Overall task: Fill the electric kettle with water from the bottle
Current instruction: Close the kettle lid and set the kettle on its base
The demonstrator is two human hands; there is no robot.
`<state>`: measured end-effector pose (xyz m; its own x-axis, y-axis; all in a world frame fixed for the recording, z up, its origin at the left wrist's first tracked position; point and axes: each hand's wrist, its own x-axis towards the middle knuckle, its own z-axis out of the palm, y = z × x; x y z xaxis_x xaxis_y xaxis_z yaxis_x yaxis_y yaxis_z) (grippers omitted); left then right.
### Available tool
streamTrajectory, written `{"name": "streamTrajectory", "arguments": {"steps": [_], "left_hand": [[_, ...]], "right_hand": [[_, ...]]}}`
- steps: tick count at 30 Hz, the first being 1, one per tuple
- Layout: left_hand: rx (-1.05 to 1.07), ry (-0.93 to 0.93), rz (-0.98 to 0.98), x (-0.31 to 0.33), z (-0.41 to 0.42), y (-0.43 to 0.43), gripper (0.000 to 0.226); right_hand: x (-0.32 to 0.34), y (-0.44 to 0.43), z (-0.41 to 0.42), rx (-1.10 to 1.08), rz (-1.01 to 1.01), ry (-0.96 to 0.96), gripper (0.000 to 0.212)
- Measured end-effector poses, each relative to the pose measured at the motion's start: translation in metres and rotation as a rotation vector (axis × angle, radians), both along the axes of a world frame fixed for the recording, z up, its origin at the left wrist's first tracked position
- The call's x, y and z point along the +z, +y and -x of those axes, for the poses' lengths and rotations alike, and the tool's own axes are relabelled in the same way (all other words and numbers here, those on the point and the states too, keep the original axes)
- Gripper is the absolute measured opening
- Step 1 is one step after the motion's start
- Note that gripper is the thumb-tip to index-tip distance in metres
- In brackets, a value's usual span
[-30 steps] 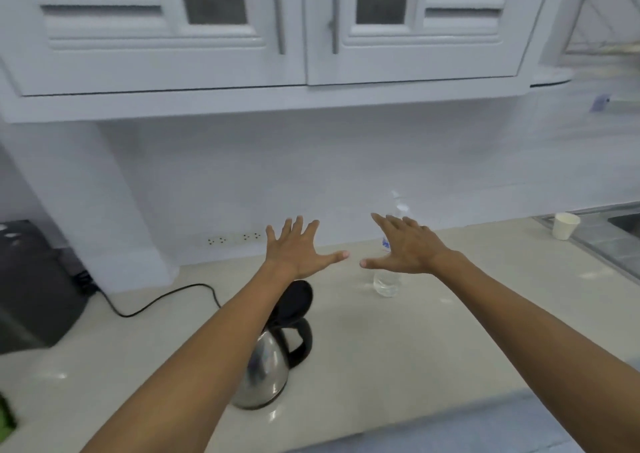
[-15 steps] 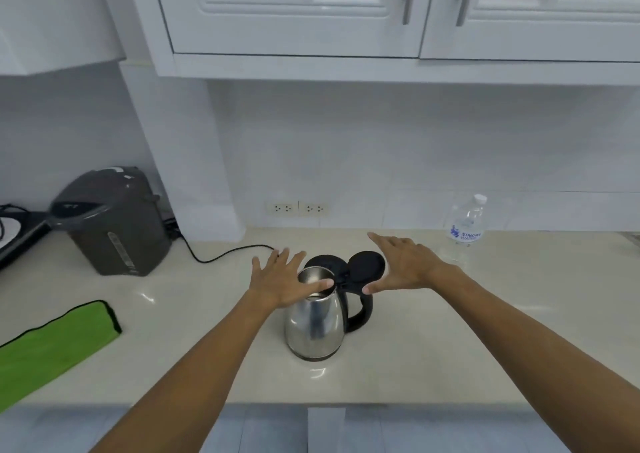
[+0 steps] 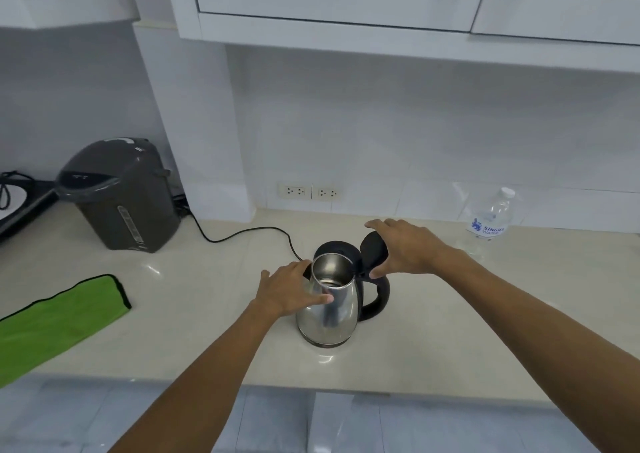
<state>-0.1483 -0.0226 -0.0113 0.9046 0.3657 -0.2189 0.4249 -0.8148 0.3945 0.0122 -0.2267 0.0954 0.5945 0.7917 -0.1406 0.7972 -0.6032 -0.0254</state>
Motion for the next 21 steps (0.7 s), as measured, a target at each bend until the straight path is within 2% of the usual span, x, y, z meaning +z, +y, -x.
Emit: {"name": "streamTrajectory", "arguments": {"steps": [5,9,16,21], "left_hand": [[0.007,-0.046,0.049,-0.008,0.002,0.001,0.099],[0.009,-0.062,0.091,-0.013,0.003,0.005,0.100],[0.026,-0.101,0.141,-0.023,0.005,0.012,0.102],[0.039,-0.105,0.178,-0.027,0.007,0.013,0.103]], "right_hand": [[0.004,0.031,0.009,0.132,0.014,-0.041,0.101],[-0.005,0.053,0.014,0.199,0.019,0.000,0.097],[-0.034,0.072,0.016,0.212,0.005,0.145,0.096],[-0.045,0.078,0.016,0.224,0.015,0.167,0.094]]}}
